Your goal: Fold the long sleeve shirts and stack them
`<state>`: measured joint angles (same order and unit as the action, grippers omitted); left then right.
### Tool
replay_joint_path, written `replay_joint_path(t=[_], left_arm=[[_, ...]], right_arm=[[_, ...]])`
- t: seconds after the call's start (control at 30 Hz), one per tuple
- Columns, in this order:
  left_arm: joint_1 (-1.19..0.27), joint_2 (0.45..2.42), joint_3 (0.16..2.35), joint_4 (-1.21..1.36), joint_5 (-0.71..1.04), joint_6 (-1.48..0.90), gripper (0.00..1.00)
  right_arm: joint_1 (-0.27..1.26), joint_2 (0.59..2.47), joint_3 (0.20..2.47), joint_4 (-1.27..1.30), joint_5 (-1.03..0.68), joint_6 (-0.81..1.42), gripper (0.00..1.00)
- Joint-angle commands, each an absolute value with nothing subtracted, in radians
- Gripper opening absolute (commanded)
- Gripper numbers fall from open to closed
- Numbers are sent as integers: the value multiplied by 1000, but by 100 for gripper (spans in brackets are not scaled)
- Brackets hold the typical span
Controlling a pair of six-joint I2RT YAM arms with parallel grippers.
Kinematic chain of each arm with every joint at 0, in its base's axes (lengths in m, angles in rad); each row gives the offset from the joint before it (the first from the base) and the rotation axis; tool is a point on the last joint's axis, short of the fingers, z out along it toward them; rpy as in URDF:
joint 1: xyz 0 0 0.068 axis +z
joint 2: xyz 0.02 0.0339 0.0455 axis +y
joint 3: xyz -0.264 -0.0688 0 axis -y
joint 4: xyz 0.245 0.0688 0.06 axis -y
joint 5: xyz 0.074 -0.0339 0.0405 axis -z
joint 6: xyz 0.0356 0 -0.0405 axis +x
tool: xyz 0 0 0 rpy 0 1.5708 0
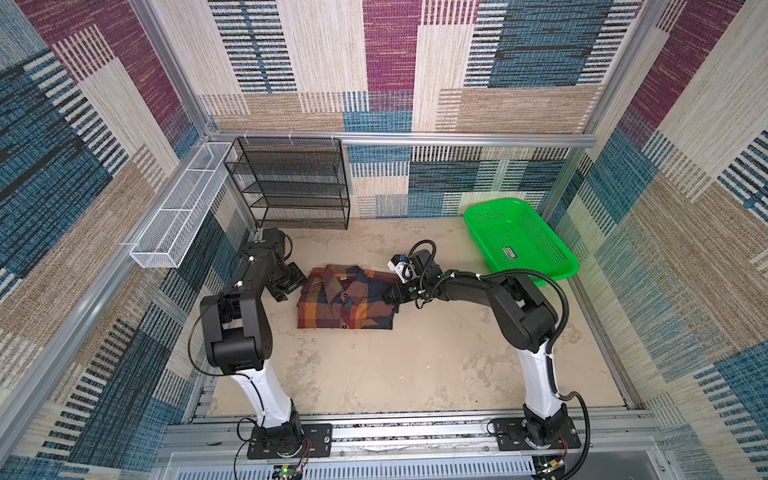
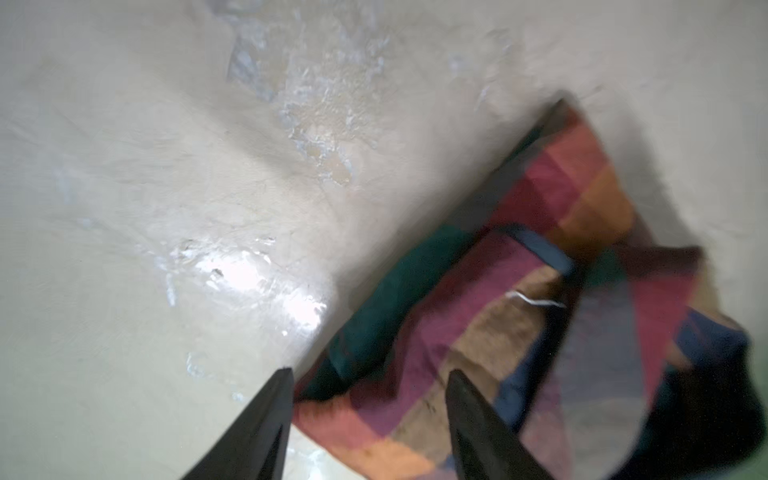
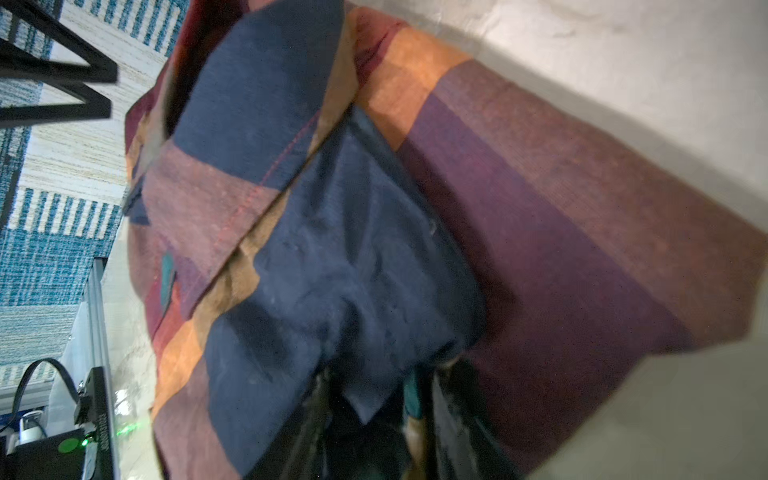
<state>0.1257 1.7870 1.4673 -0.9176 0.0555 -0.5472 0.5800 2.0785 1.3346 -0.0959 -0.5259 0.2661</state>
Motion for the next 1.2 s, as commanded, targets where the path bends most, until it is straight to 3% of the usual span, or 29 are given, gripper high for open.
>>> replay_joint_path(t=[0.0,0.17,0.2,0.23,0.27,0.53,0.73,0.97,1.17], left_arm=[[127,1646,1444,-951,29,-552,71],[126,1436,1348,-995,-69,-579,75],[126,1397,1317,-997,-98,-582,84],[127,1352,1277,-1001,-132,-585,85],[127,1305,1242,-1004,-162,-584,100],[127,1032,1091,-1053,-273,-564,100],[127,950,1071,-1085,-321,-572,100],[129,978,1068,-1084,-319,-578,100],[128,960,1060,-1078,-317,-582,100]], right_arm=[[578,1981,1318,-97,-465,292,54],[575,1975,1346,-197,-383,371,58],[576,1974,1338,-199,-376,387,59],[575,1973,1323,-193,-371,409,59],[575,1974,1311,-198,-353,438,60],[601,2024,1272,-80,-456,533,67],[691,2118,1349,-8,-459,595,66],[771,2302,1593,-45,-475,652,65],[839,2517,1981,-151,-492,690,64]])
